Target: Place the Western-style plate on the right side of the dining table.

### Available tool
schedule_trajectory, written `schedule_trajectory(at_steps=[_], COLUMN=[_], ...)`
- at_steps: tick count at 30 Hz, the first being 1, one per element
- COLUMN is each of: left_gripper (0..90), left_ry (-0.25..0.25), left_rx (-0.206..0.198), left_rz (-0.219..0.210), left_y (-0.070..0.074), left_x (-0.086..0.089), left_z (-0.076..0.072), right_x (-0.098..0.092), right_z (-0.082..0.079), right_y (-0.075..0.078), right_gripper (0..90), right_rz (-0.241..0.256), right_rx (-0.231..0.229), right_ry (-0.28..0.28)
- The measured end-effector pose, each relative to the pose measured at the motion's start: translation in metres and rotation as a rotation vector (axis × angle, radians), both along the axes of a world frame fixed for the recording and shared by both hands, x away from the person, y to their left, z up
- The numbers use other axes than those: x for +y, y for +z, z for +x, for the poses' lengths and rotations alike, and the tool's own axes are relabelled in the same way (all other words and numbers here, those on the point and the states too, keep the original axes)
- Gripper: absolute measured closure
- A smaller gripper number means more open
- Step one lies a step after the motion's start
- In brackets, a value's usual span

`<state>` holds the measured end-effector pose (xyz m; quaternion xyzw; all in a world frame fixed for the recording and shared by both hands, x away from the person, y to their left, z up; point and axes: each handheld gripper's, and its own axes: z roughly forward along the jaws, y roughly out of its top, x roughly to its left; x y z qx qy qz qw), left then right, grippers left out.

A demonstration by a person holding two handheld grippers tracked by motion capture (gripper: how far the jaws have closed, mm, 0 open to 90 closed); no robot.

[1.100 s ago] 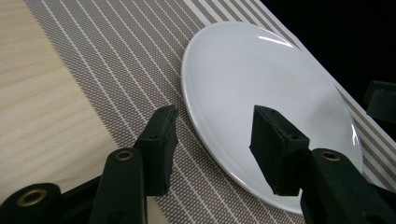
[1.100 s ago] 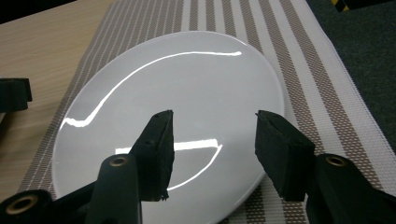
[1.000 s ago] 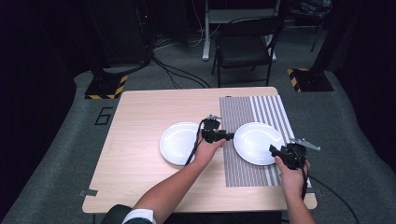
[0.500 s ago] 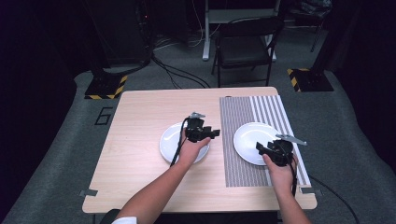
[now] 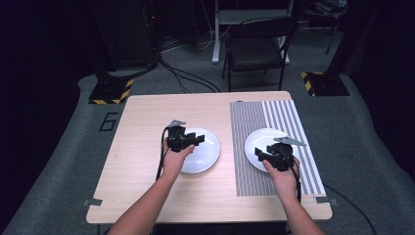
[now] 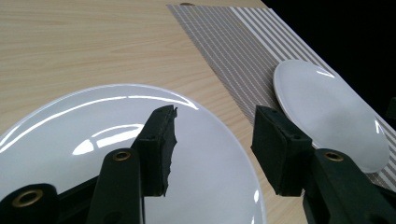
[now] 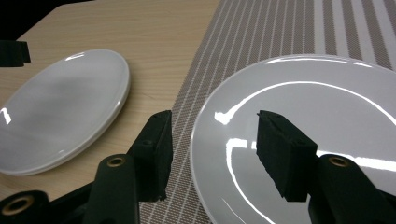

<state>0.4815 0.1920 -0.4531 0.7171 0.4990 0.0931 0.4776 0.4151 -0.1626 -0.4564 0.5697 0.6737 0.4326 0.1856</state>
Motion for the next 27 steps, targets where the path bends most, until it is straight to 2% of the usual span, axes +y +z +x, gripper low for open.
schedule_trajectory(at_steps=[6,13,16,23,27], left_gripper=[48.9,48.9,48.9,48.6,48.5], left_ry=[0.058,0.106,0.121,0.17,0.179], left_rx=[0.002,0.006,0.005,0.005,0.012], left_rz=[0.016,0.024,0.022,0.015,0.024], left_y=[-0.004,-0.007,-0.007,-0.013,-0.017], left_x=[0.032,0.057,0.063,0.084,0.09], left_z=[-0.01,-0.019,-0.021,-0.029,-0.031], right_x=[0.021,0.034,0.037,0.041,0.042], right_z=[0.003,0.002,0.0,-0.005,-0.007], right_y=[0.002,0.001,0.0,-0.005,-0.008], right_gripper=[45.4,45.4,45.4,45.4,45.4], right_rz=[-0.01,-0.024,-0.011,-0.032,-0.026], right_rx=[-0.017,-0.032,-0.037,-0.047,-0.04], right_ry=[0.067,0.116,0.131,0.166,0.186])
